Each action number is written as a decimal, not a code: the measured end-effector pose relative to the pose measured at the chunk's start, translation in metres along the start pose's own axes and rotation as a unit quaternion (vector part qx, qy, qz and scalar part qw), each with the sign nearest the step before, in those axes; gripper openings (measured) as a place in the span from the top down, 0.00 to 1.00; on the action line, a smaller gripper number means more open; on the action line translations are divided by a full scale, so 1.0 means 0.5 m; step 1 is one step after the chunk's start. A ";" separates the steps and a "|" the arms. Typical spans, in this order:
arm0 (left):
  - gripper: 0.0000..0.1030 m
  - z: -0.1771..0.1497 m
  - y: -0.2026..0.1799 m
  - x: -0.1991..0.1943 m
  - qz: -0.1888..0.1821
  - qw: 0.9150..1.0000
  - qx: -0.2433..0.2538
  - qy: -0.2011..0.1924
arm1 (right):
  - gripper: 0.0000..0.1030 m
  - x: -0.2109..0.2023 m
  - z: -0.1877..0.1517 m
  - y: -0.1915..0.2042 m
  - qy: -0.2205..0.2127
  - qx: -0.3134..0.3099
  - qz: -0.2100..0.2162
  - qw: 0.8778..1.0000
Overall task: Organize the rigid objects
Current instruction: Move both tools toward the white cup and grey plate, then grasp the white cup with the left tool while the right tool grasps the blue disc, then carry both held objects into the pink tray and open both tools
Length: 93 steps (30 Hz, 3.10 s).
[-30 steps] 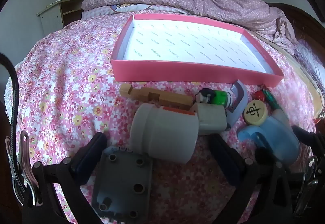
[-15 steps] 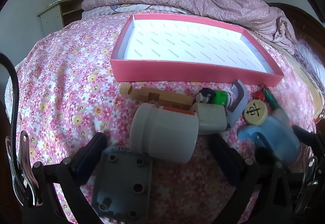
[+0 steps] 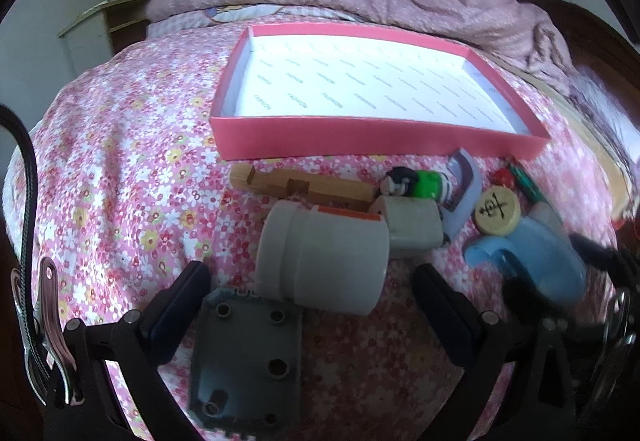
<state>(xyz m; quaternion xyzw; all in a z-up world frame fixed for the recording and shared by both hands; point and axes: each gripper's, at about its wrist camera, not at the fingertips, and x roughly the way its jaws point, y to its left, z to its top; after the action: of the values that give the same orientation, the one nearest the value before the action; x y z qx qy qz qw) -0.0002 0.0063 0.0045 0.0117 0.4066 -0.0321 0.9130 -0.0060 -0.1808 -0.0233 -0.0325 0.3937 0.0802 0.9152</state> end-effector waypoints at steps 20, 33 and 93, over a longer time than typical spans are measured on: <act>0.10 -0.010 0.061 -0.071 -0.024 0.999 -0.013 -0.032 | 0.07 -0.070 0.007 -0.012 -0.037 -0.020 0.076 0.996; 0.43 0.004 0.002 -0.050 -0.054 0.996 0.052 -0.039 | 0.17 -0.085 0.001 -0.018 -0.028 -0.026 0.099 0.994; 0.43 0.242 0.012 -0.045 -0.068 0.996 0.001 -0.061 | 0.86 -0.057 0.223 -0.040 -0.046 -0.024 0.114 0.992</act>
<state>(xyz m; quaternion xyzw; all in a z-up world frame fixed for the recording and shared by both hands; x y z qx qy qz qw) 0.0752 0.0078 0.1021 -0.0170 0.3503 -0.0952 0.9316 0.0580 -0.1905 0.0742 -0.0052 0.3506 0.1950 0.9160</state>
